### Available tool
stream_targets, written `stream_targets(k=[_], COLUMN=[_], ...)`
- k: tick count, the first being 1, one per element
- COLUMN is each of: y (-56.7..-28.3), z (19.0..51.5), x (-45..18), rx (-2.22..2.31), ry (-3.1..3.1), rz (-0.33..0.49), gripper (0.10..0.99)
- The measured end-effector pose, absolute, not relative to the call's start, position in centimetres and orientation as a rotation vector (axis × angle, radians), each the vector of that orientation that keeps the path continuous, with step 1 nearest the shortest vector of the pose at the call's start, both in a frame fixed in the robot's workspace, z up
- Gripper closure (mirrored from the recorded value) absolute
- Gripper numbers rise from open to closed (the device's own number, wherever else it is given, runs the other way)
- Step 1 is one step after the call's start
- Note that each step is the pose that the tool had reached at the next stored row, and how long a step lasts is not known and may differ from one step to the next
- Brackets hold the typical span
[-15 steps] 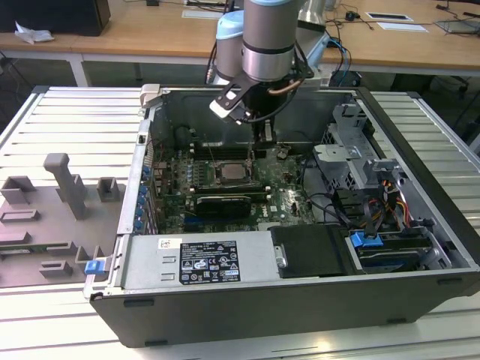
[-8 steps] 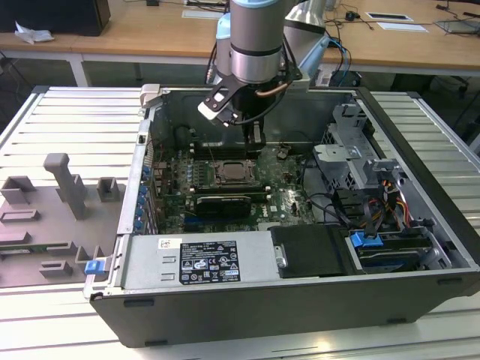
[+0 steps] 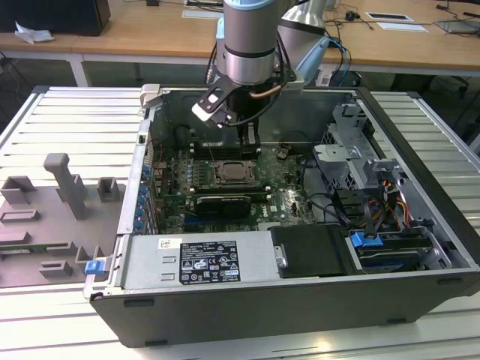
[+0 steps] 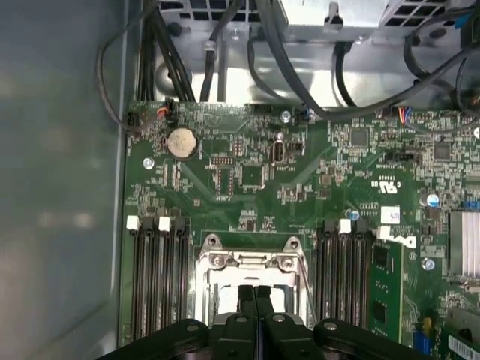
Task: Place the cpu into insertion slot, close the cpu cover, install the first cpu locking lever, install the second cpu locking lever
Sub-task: 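Close the cpu cover, then install the first cpu locking lever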
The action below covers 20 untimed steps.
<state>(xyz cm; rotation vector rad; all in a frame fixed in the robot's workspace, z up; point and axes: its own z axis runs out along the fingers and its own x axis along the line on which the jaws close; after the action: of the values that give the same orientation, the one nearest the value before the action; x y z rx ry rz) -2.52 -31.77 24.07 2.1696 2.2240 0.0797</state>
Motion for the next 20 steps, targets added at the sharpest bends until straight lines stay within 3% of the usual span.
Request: stream_targets(k=[20], y=[-31.8], z=[24.0], x=[-4.5], rx=[2.17], ry=[2.224], rz=[0.08], gripper=[0.98])
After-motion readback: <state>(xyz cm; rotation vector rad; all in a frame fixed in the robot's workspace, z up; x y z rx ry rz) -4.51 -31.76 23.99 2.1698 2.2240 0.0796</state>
